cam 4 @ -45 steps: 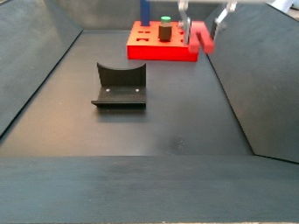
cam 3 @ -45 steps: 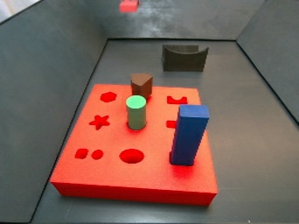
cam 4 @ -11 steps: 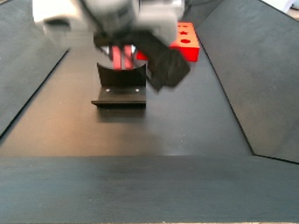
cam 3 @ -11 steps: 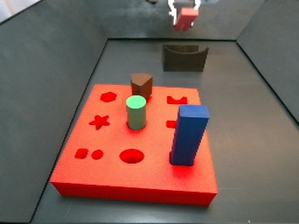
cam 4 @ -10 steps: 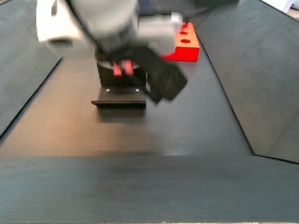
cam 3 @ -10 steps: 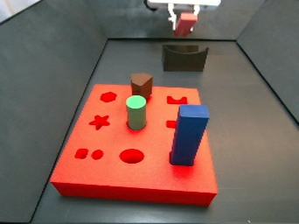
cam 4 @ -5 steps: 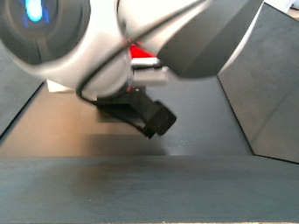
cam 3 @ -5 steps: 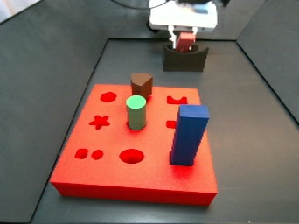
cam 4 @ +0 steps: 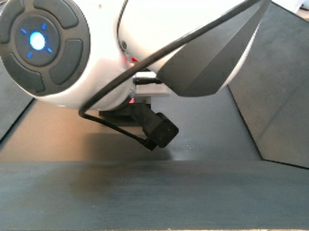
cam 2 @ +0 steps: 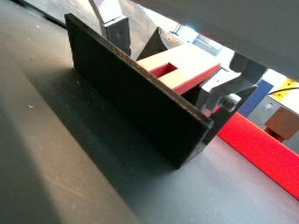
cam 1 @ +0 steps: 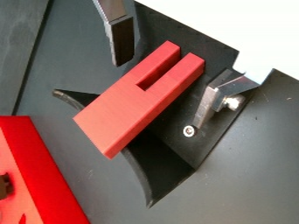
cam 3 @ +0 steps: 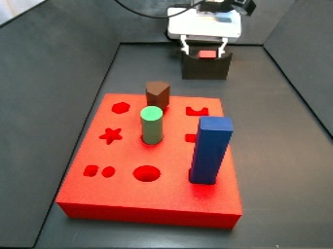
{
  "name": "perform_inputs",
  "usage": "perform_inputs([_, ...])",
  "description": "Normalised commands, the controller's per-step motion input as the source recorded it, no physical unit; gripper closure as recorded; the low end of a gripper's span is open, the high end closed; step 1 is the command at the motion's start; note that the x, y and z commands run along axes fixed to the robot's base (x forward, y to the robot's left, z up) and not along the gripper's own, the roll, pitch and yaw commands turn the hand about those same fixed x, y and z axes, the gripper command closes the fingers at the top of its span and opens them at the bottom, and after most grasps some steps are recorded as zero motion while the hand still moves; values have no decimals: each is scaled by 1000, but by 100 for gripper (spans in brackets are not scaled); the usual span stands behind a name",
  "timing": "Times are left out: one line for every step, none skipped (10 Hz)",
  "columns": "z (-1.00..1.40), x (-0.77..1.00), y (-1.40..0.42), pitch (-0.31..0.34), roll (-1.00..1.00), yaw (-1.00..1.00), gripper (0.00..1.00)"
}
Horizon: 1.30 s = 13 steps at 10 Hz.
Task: Pick up the double-square object. Move up. Rotate the double-square object. Place the double-square object on the fixture. Regrasp the double-square object. Move to above the board. Insert the double-square object.
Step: Regrasp the double-square object.
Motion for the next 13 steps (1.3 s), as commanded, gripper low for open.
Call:
perform_inputs([1000,-4,2,-20,0,24,0])
perform_inputs([1000,-29,2,-6,24,36,0])
perform_inputs([1000,-32,-5,3,36,39,0])
perform_inputs([1000,-38,-3,38,48,38,0])
perform_inputs([947,-38,1,52,48,36,0])
perform_inputs([716,-29,1,75,53,19,0])
perform_inputs([596,-30,-1,83,53,14,0])
perform_inputs([299,-29,5,92,52,-10,0])
perform_inputs([180,-28,0,93,55,-17,0])
perform_inputs([942,-68,-1000,52,1000,17,0])
perform_inputs([963,-77,-1000,47,1000,16,0])
perform_inputs([960,-110,-1000,36,1000,15,0])
perform_inputs([918,-136,-1000,27,1000,14,0])
